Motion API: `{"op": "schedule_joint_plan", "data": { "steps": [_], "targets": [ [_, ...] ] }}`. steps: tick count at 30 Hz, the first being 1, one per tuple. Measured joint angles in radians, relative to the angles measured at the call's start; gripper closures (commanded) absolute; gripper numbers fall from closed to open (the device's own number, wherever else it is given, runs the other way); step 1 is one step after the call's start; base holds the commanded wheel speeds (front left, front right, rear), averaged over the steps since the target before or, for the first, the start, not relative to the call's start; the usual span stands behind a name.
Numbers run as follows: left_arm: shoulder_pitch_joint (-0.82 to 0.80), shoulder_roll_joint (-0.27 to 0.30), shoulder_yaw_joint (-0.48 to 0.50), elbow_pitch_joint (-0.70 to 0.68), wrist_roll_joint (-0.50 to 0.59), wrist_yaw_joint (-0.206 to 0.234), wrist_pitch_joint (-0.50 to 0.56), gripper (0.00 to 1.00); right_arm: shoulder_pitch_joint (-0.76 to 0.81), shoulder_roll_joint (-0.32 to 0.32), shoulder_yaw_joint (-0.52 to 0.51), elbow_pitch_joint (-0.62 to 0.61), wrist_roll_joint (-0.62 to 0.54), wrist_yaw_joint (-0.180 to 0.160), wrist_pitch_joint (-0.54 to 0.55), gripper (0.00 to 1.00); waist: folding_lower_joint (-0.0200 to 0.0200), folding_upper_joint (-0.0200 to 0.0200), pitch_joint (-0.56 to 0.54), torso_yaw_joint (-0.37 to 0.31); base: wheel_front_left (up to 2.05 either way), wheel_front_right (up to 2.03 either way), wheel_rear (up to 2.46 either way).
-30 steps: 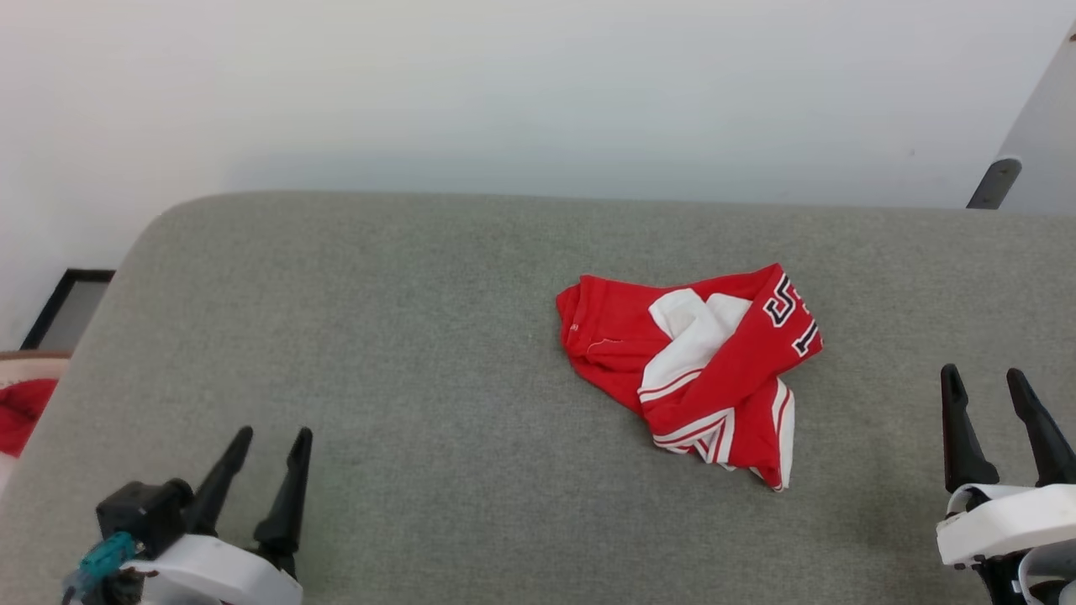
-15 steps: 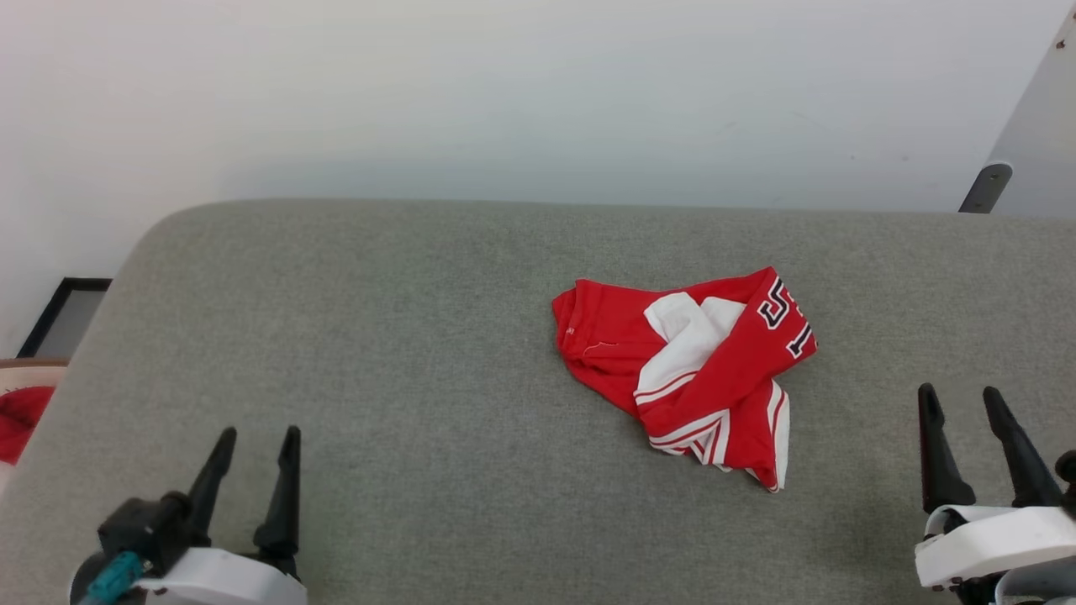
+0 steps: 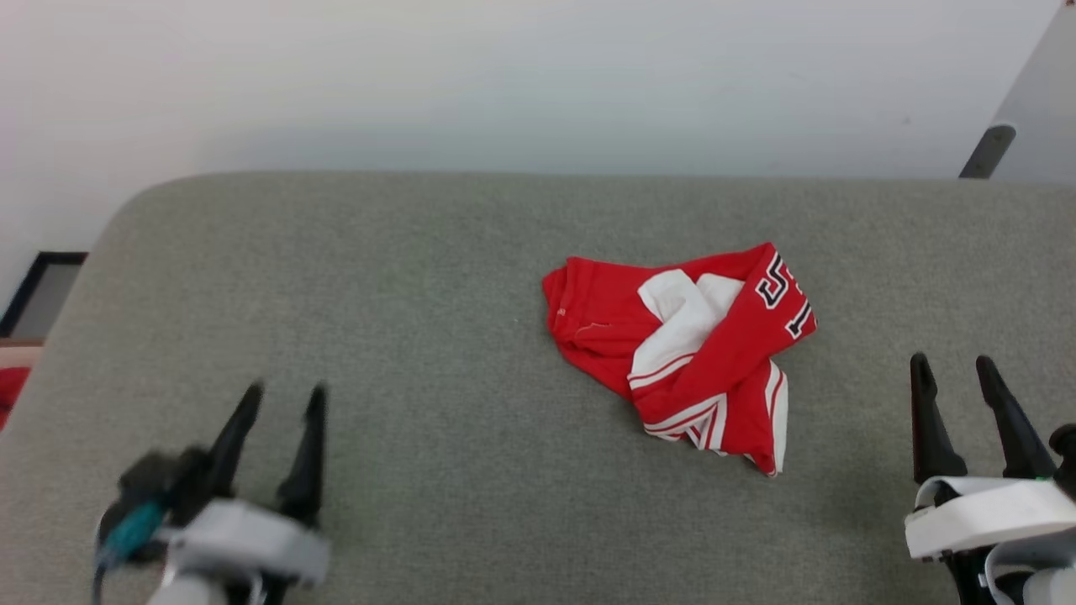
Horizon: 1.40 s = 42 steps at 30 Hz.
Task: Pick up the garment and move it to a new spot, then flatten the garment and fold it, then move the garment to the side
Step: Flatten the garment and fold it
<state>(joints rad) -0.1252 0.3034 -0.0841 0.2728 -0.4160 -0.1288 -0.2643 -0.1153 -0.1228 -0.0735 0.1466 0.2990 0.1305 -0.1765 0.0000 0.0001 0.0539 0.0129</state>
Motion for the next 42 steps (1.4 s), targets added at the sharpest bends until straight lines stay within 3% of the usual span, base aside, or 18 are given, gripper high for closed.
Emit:
{"op": "schedule_joint_plan", "data": {
  "steps": [5, 9, 15, 19, 23, 31, 42],
  "targets": [
    [-0.214, 0.063, -0.147, -0.028, -0.057, 0.000, 0.062, 0.00, -0.039, 0.008, 0.004, 0.001, 0.007, 0.000, -0.013, 0.00, 0.0000, 0.0000, 0.040, -0.017, 0.00, 0.00, 0.00],
    [-0.450, 0.108, -0.277, -0.002, -0.096, 0.000, 0.225, 0.00, -0.084, 0.026, 0.020, 0.011, 0.017, 0.000, -0.033, 0.00, 0.0000, 0.0000, 0.080, -0.043, 0.00, 0.00, 0.00],
    [-0.766, 0.098, -0.522, 0.091, -0.325, -0.002, 0.475, 0.00, -0.146, 0.045, 0.053, 0.059, 0.046, 0.000, -0.065, 0.00, 0.0000, 0.0000, 0.143, -0.111, 0.00, 0.00, 0.00],
    [-0.895, 0.110, -0.677, 0.165, -0.480, -0.002, 0.636, 0.00, -0.173, 0.058, 0.072, 0.095, 0.063, 0.000, -0.079, 0.00, 0.0000, 0.0000, 0.183, -0.168, 0.00, 0.00, 0.00],
    [-0.967, 0.138, -0.767, 0.221, -0.641, -0.002, 0.813, 0.00, -0.189, 0.064, 0.089, 0.122, 0.075, 0.000, -0.084, 0.00, 0.0000, 0.0000, 0.218, -0.229, 0.00, 0.00, 0.00],
    [-1.071, 0.189, -0.878, 0.316, -0.731, -0.002, 0.945, 0.00, -0.206, 0.069, 0.103, 0.109, 0.088, 0.000, -0.085, 0.00, 0.0000, 0.0000, 0.281, -0.324, 0.00, 0.00, 0.00],
    [-1.115, 0.189, -0.935, 0.445, -0.800, -0.002, 0.933, 0.00, -0.220, 0.070, 0.105, 0.098, 0.106, 0.000, -0.085, 0.00, 0.0000, 0.0000, 0.342, -0.373, 0.00, 0.00, 0.00]
  ]
}}
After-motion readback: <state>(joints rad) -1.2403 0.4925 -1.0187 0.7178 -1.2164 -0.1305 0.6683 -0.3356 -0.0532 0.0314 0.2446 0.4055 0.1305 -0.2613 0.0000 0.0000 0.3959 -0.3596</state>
